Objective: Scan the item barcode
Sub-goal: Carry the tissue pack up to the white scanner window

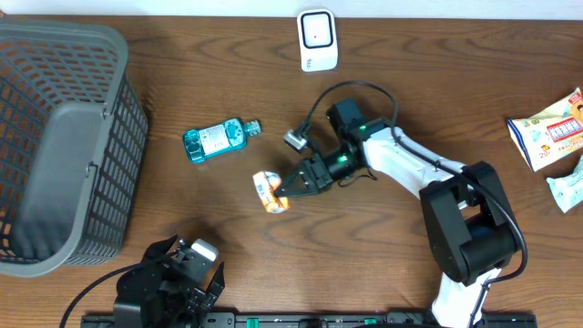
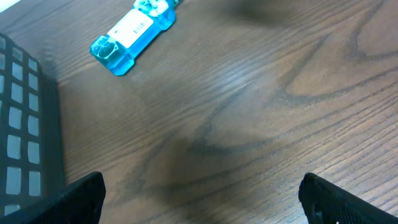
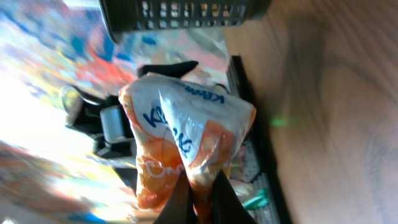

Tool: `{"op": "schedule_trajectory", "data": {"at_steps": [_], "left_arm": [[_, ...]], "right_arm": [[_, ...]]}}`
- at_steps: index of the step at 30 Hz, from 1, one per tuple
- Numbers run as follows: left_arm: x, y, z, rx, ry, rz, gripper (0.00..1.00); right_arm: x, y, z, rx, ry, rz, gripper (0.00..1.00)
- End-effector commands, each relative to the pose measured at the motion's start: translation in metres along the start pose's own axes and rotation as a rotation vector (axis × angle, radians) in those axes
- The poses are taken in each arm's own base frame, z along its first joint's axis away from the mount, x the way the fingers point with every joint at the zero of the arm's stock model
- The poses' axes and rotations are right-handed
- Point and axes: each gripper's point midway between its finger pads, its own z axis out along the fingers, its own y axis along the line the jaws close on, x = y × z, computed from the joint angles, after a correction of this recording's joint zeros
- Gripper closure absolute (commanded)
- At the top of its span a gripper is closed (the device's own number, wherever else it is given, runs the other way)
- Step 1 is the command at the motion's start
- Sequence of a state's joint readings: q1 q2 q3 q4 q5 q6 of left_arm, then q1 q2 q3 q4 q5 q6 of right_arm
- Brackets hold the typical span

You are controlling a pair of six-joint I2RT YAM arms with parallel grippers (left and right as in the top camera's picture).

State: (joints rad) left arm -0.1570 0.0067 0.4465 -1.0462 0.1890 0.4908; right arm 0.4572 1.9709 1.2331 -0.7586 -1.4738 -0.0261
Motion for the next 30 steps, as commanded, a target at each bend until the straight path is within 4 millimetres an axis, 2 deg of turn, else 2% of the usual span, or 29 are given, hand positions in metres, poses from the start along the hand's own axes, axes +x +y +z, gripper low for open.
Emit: {"op": "schedule_trajectory", "data": {"at_steps": [1, 5, 7, 8, 9, 15, 22, 24, 25, 26, 28, 29, 30], "left_arm": [[0.004, 0.001, 0.001, -0.009, 0.019, 0.005, 0.01], [0.004, 0.001, 0.001, -0.009, 0.019, 0.005, 0.01], [0.004, 0.001, 0.001, -0.009, 0.019, 0.005, 0.01], [0.004, 0.001, 0.001, -0.009, 0.019, 0.005, 0.01], [0.004, 0.001, 0.001, -0.009, 0.019, 0.005, 0.01], [0.004, 0.001, 0.001, -0.010, 0.019, 0.005, 0.01], [0.004, 0.001, 0.001, -0.009, 0.019, 0.005, 0.01], [0.004, 0.001, 0.001, -0.010, 0.019, 0.005, 0.01], [0.004, 0.001, 0.001, -0.009, 0.019, 0.005, 0.01], [0.004, 0.001, 0.001, -0.009, 0.019, 0.005, 0.01], [0.004, 0.001, 0.001, -0.010, 0.019, 0.005, 0.01], [0.004, 0.001, 0.001, -0.009, 0.019, 0.005, 0.01], [0.004, 0.001, 0.001, -0.009, 0.019, 0.005, 0.01]], "right_arm": [[0.008, 0.011, -0.018, -0.035, -0.046, -0.115, 0.99], [0.044, -0.001, -0.034, 0.088, 0.015, -0.101, 0.99], [0.063, 0.010, -0.039, 0.078, 0.050, -0.140, 0.99], [0.072, 0.022, -0.041, 0.048, 0.060, -0.191, 0.99], [0.074, 0.024, -0.042, 0.045, 0.062, -0.216, 0.99], [0.072, 0.031, -0.042, 0.044, 0.046, -0.369, 0.99], [0.050, 0.018, -0.046, 0.071, -0.006, -0.428, 0.98], [0.039, 0.004, -0.049, 0.125, -0.003, -0.405, 0.98], [0.032, -0.008, -0.052, 0.181, 0.008, -0.374, 0.99], [0.023, -0.031, -0.058, 0.292, 0.017, -0.302, 0.98], [0.001, -0.096, -0.091, 0.701, -0.063, 0.011, 0.99], [-0.003, -0.124, -0.118, 0.935, -0.150, 0.174, 0.98], [0.002, -0.141, -0.146, 1.149, -0.233, 0.315, 0.99]]}}
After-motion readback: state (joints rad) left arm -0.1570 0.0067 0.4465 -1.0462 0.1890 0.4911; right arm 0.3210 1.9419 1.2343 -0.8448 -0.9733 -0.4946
